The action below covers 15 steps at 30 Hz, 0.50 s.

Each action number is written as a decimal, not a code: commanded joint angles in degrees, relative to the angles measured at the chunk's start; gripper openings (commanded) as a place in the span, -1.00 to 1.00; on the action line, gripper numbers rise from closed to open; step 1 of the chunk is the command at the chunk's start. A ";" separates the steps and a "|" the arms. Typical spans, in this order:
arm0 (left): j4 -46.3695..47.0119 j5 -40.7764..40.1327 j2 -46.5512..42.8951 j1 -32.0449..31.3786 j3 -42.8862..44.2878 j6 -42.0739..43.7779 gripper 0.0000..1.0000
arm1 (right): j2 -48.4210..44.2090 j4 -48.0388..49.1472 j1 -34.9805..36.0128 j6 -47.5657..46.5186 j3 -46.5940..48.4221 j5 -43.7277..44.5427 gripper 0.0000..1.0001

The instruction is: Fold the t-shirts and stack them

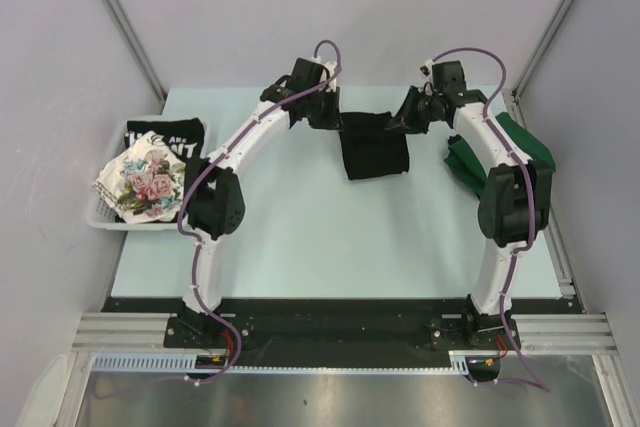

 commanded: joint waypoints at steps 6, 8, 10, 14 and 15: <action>-0.35 -2.27 5.08 4.37 8.94 -1.47 -1.00 | 8.48 -1.97 -1.50 -2.57 10.99 0.60 -1.00; 0.09 -2.26 5.96 5.07 9.38 -1.73 -1.00 | 9.63 -2.06 -1.50 -2.57 12.31 0.34 -1.00; 0.44 -1.91 6.58 5.51 9.74 -2.00 -1.00 | 10.94 -2.06 -1.59 -2.57 13.10 0.24 -1.00; 1.32 -4.09 8.07 6.04 9.91 -1.91 -1.00 | 12.71 -0.23 -1.76 -2.83 14.68 0.33 -1.00; 2.02 -4.63 8.25 6.13 9.91 -1.73 -1.00 | 12.88 0.39 -1.76 -3.01 14.86 0.33 -1.00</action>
